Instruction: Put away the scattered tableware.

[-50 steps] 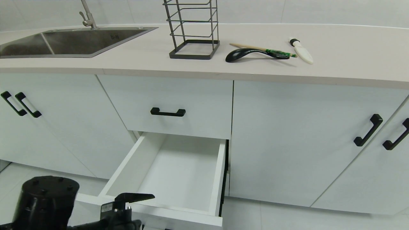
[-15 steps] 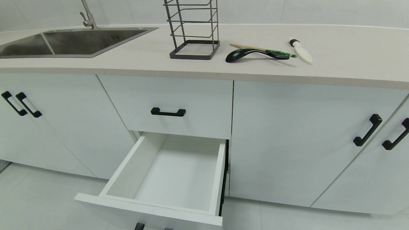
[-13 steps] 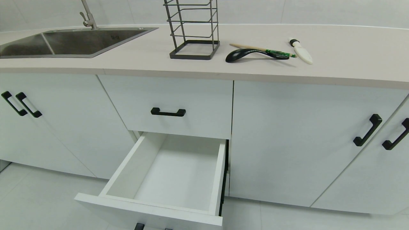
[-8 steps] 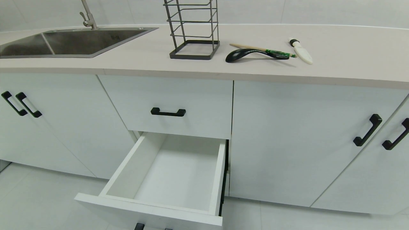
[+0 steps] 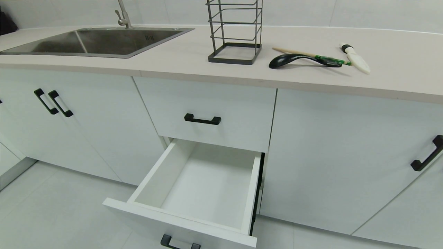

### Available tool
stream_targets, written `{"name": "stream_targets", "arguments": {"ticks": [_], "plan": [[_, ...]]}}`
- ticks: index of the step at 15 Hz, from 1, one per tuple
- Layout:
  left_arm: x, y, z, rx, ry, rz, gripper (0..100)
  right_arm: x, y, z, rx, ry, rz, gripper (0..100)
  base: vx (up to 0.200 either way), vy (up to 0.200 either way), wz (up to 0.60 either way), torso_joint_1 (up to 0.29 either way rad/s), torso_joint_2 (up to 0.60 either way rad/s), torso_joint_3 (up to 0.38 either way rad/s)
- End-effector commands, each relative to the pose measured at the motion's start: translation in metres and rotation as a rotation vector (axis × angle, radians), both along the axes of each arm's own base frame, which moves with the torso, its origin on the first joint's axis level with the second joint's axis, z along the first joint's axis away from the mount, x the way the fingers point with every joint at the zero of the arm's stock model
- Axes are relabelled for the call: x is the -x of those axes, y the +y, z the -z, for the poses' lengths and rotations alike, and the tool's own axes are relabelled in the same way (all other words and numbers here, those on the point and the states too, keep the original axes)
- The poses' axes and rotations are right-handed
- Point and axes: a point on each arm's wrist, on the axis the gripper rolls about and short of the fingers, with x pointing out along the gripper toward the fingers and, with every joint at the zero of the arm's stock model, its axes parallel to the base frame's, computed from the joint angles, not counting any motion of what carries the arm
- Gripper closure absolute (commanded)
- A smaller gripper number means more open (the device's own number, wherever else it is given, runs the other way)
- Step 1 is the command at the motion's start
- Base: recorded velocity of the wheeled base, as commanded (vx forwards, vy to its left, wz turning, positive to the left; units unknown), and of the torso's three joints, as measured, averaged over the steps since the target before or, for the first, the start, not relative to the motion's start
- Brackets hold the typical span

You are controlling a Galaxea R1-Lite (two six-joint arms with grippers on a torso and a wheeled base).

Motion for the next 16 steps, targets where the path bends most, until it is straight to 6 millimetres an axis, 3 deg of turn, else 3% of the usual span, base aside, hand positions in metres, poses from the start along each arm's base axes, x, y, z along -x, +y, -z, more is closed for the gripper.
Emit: {"name": "stream_targets", "arguments": {"ticks": [1, 4, 16], "plan": [[-0.0001, 0.0001, 0.0, 0.017, 0.002, -0.006, 0, -0.0001, 0.0, -0.0001, 0.0, 0.001, 0.001, 100, 0.0, 0.0, 0.0, 0.0, 0.0, 0.0], [-0.0001, 0.0002, 0.0, 0.046, 0.002, -0.007, 0, -0.0001, 0.0, -0.0001, 0.002, 0.001, 0.0, 100, 0.2, 0.0, 0.0, 0.001, 0.01, 0.006], [0.0, 0.0002, -0.0005, 0.07, 0.001, -0.01, 0, -0.0001, 0.0, -0.0001, 0.005, 0.001, 0.0, 100, 0.0, 0.0, 0.0, 0.004, -0.01, -0.002]]}}
